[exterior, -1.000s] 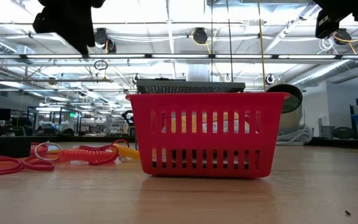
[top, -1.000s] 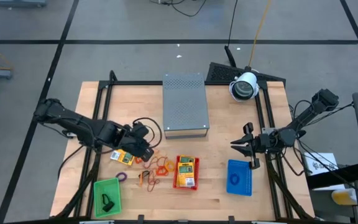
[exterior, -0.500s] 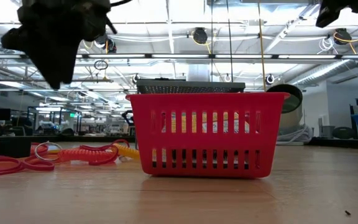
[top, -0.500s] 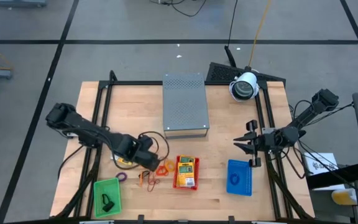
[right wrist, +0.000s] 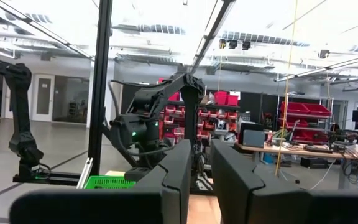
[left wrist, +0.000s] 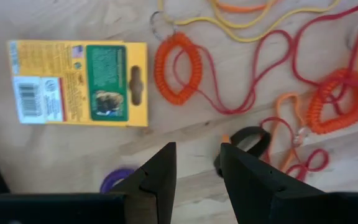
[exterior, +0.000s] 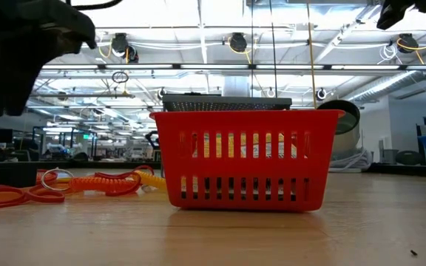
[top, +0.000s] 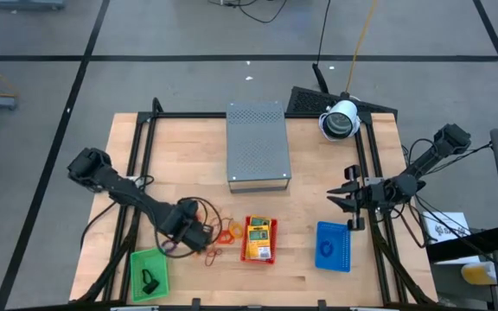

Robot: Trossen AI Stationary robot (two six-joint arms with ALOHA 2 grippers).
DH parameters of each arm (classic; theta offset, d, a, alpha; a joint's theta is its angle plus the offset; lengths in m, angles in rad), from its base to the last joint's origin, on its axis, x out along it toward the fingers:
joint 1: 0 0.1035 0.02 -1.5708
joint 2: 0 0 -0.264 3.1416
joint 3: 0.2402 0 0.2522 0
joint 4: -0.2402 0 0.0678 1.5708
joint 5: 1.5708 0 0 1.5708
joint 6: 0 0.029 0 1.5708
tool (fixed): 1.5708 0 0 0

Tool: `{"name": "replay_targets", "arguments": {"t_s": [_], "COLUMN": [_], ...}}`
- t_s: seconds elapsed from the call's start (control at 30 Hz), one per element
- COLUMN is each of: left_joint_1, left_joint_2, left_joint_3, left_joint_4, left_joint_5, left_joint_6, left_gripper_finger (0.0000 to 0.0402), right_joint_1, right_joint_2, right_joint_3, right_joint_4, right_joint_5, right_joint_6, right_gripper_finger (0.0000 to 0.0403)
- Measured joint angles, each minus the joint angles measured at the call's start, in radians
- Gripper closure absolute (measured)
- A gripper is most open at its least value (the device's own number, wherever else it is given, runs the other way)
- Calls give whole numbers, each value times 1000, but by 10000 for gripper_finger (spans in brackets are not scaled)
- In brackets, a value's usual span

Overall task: Pick & Place Office Desk Supplies
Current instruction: Put the yellow crayon box into the red bin

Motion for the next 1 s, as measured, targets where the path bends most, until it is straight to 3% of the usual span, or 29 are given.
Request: {"name": "replay_targets", "arguments": {"t_s": [0.37, 1.0], "left_joint_1": [-4, 33], "left_joint_2": [122, 262], "left_joint_3": [0, 0], "left_joint_4": [-85, -106], "left_joint_5": [72, 35], "left_joint_6": [8, 24], "left_gripper_finger": [270, 270], "right_joint_1": [0, 0], "right_joint_2": [-7, -12], "right_joint_3": [0, 0], "right_joint_4": [1, 0], "right_joint_5": [-3, -5], "right_joint_6": [-11, -8], "right_gripper_finger": [353, 353]}}
